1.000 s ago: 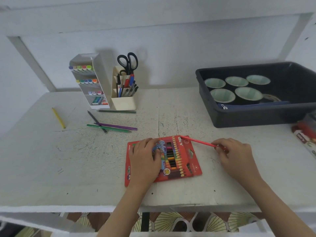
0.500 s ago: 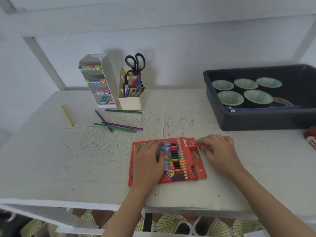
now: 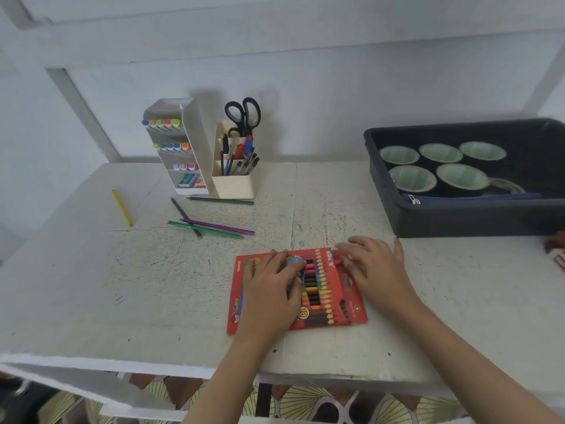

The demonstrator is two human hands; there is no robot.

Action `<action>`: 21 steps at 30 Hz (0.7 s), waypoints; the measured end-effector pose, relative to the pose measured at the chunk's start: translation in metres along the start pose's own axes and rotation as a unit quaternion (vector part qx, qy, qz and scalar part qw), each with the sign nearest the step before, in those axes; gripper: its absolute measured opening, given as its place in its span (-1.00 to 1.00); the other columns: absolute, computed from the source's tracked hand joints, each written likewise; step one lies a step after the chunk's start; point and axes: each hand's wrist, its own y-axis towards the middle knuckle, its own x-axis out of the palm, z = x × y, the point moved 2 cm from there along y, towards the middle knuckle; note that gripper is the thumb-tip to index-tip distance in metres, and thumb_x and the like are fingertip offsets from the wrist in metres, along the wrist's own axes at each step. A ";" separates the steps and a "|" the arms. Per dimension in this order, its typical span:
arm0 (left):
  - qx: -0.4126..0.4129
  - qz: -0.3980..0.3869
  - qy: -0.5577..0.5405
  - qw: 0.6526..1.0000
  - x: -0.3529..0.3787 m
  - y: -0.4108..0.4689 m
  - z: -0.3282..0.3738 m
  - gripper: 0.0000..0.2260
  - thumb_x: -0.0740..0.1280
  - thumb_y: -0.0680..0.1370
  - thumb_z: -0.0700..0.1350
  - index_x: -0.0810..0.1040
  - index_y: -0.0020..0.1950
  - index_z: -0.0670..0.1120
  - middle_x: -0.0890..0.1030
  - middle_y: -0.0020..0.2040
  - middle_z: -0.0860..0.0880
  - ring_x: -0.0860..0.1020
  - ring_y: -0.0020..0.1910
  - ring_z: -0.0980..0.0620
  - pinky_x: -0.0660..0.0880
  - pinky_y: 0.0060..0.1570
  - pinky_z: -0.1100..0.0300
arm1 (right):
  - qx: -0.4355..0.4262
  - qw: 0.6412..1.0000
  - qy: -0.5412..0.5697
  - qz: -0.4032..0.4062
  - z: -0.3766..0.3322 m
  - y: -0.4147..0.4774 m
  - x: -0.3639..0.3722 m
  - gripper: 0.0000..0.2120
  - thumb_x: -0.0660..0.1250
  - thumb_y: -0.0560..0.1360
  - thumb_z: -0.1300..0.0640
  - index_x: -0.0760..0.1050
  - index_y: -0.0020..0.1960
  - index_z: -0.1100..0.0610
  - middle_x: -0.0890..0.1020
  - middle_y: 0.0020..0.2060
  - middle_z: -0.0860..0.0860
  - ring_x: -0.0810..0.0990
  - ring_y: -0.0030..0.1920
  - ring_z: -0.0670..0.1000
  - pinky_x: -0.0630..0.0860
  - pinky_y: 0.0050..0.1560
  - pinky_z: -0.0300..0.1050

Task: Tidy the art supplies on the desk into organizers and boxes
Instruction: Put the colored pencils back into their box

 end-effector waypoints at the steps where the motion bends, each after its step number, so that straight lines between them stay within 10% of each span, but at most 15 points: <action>1: -0.001 -0.001 0.001 1.000 0.000 0.000 0.000 -0.74 0.29 0.53 -0.07 0.58 0.21 0.06 0.51 0.31 -0.03 0.36 0.38 -0.05 0.09 0.39 -0.05 | 0.022 1.000 -0.014 0.006 0.000 -0.003 0.001 -0.65 0.12 0.60 -0.02 0.37 0.38 -0.11 0.39 0.37 -0.07 0.27 0.39 -0.04 -0.22 0.43 0.18; 9: -0.004 -0.002 -0.009 1.000 0.002 0.001 -0.002 -0.73 0.27 0.56 -0.06 0.54 0.26 0.07 0.48 0.34 -0.01 0.32 0.40 -0.01 0.02 0.42 0.01 | 0.102 0.993 -0.031 -0.053 -0.003 -0.034 0.016 -0.38 -0.14 0.60 -0.17 -0.19 0.54 0.10 -0.02 0.54 0.04 -0.13 0.52 -0.03 -0.48 0.34 0.06; 21: -0.006 -0.007 -0.022 1.000 0.004 0.001 -0.004 -0.71 0.23 0.58 -0.03 0.50 0.30 0.09 0.45 0.36 0.03 0.30 0.40 0.04 0.00 0.44 0.02 | 0.032 0.993 0.089 -0.063 -0.029 -0.036 0.022 -0.27 -0.32 0.41 -0.38 -0.37 0.49 -0.09 0.25 0.46 -0.14 0.19 0.46 -0.13 -0.63 0.29 -0.07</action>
